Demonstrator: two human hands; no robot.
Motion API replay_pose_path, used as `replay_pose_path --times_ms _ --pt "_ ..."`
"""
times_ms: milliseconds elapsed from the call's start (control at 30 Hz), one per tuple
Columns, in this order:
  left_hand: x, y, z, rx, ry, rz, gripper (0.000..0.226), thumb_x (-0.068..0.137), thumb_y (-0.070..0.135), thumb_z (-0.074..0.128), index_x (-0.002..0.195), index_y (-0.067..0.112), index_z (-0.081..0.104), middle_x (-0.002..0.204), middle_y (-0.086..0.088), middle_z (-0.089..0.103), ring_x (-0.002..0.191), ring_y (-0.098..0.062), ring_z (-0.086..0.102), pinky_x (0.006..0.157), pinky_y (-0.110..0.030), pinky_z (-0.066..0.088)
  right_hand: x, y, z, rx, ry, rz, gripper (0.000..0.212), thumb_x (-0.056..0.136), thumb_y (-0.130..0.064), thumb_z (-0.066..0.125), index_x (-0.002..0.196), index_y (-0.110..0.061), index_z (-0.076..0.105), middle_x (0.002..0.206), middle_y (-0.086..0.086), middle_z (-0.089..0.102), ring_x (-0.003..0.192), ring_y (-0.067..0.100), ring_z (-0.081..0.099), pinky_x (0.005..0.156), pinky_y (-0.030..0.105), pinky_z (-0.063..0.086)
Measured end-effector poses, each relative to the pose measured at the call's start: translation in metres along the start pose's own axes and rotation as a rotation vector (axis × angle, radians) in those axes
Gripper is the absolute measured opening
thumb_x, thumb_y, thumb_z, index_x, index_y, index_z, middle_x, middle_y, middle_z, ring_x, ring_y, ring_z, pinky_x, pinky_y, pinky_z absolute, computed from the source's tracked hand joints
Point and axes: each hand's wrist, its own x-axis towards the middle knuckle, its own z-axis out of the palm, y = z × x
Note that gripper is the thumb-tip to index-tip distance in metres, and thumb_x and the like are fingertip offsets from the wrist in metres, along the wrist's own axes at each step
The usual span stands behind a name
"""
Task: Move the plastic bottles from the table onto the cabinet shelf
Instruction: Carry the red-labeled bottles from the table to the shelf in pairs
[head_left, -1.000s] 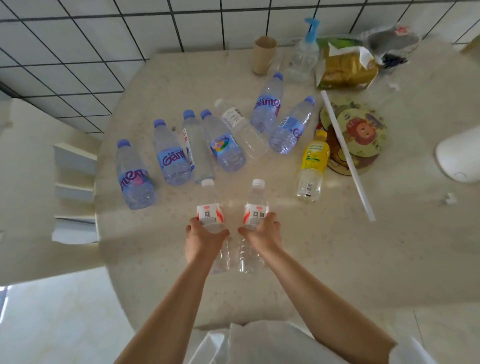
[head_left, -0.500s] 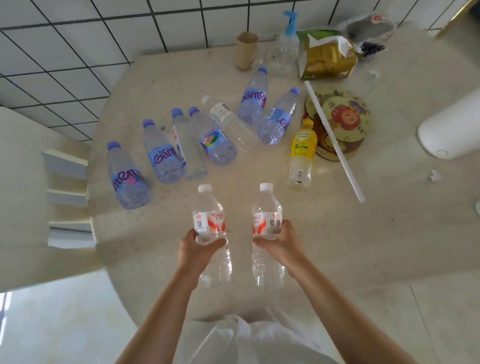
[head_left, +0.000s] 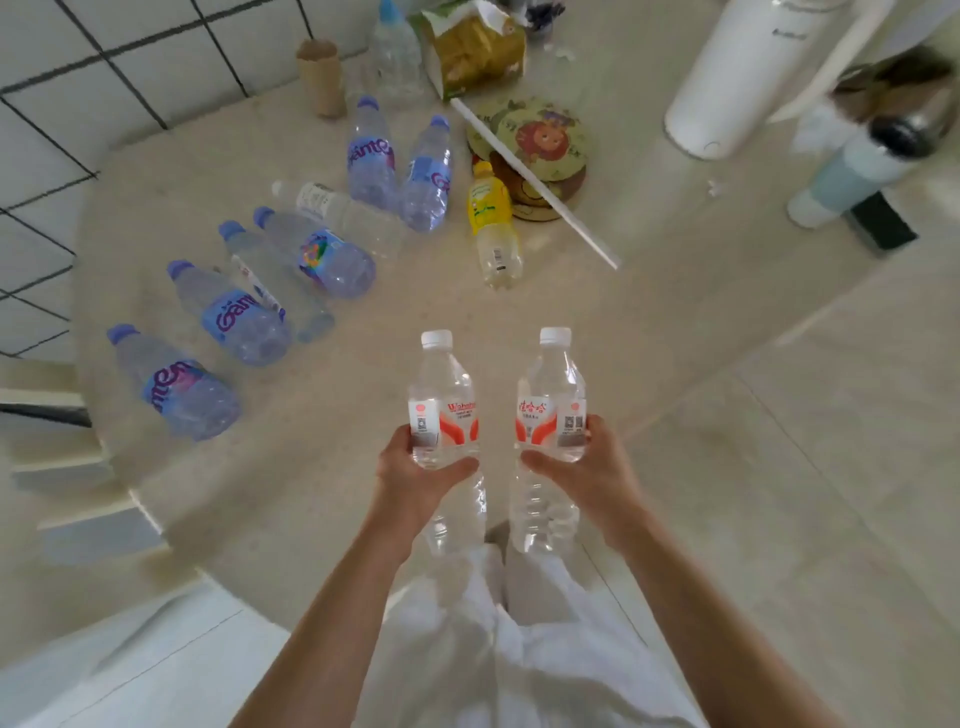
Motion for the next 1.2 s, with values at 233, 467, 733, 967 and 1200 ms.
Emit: replay_pose_path --times_ms 233,467,733,967,1200 --pt "-0.032 0.018 0.056 0.209 -0.275 0.163 0.046 0.060 0.024 0.091 0.097 0.026 0.063 0.097 0.000 0.072 0.091 -0.021 0.070 0.085 -0.048 0.057 -0.058 0.049 -0.057 0.168 0.256 0.057 0.052 0.066 -0.027 0.085 0.108 -0.022 0.056 0.098 -0.008 0.062 0.086 0.001 0.059 0.072 0.026 0.053" --pt "-0.091 0.029 0.143 0.371 -0.579 0.289 0.041 0.060 0.019 0.089 0.092 0.025 0.065 0.091 0.004 0.074 0.086 -0.013 0.072 0.079 -0.035 0.058 -0.130 0.124 -0.122 0.325 0.512 0.135 0.050 0.060 -0.038 0.086 0.101 -0.029 0.058 0.096 -0.012 0.062 0.089 0.002 0.061 0.070 0.024 0.053" --pt "-0.224 -0.019 0.262 0.569 -0.886 0.354 0.047 0.064 0.016 0.089 0.104 0.020 0.063 0.105 -0.004 0.070 0.093 -0.018 0.070 0.082 -0.039 0.059 -0.251 0.238 -0.196 0.574 0.763 0.248 0.055 0.064 -0.032 0.086 0.109 -0.021 0.057 0.100 -0.007 0.063 0.094 0.008 0.061 0.085 0.037 0.056" --pt "-0.340 -0.084 0.358 0.703 -1.134 0.404 0.046 0.064 0.016 0.089 0.101 0.018 0.063 0.103 -0.003 0.069 0.088 -0.013 0.070 0.065 -0.020 0.053 -0.351 0.335 -0.241 0.652 1.011 0.338 0.062 0.063 -0.043 0.085 0.112 -0.027 0.052 0.099 -0.011 0.061 0.092 0.003 0.060 0.072 0.021 0.050" --pt "-0.428 -0.133 0.439 0.870 -1.374 0.455 0.043 0.061 0.013 0.090 0.095 0.023 0.067 0.096 0.002 0.073 0.076 -0.008 0.073 0.060 -0.018 0.055 -0.424 0.402 -0.272 0.819 1.296 0.471 0.059 0.061 -0.042 0.087 0.108 -0.030 0.053 0.095 -0.013 0.062 0.089 0.002 0.061 0.073 0.020 0.048"
